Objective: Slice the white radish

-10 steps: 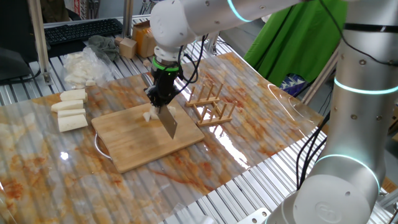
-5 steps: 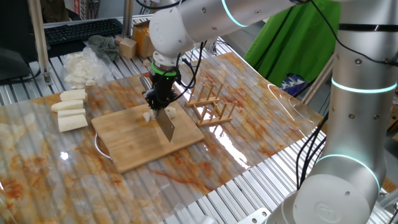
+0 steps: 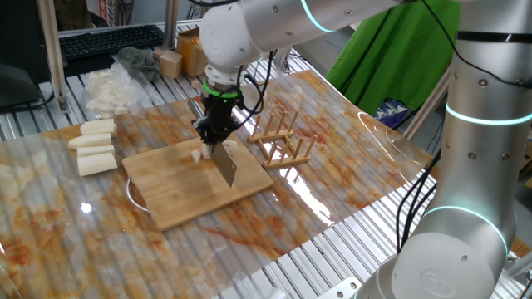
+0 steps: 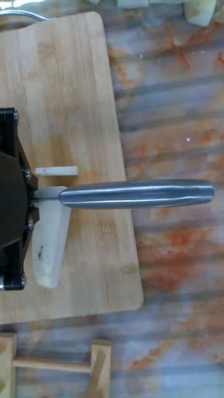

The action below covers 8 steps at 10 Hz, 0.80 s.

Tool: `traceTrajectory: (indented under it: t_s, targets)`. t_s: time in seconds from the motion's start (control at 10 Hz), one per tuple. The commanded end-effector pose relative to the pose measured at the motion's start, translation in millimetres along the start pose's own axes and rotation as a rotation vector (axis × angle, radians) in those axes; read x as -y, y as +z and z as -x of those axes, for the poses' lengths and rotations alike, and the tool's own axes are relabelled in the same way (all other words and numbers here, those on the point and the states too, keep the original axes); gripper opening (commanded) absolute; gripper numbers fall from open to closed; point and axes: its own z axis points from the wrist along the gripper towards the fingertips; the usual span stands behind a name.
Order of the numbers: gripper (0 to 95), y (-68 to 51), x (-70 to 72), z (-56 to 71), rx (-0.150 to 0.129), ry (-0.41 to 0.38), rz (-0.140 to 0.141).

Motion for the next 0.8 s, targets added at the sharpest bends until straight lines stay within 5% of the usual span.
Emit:
traceTrajectory:
  t_s: [0.1, 0.4, 0.8]
  targets:
    - [0.0, 4.4, -0.9, 1.6, -0.002, 0.001, 0.001]
    - [0.0, 32.7, -5.1, 6.1, 0.011, -0.001, 0.007]
    - [0.0, 17.0, -1.8, 1.4, 0.001, 0.004, 0.000]
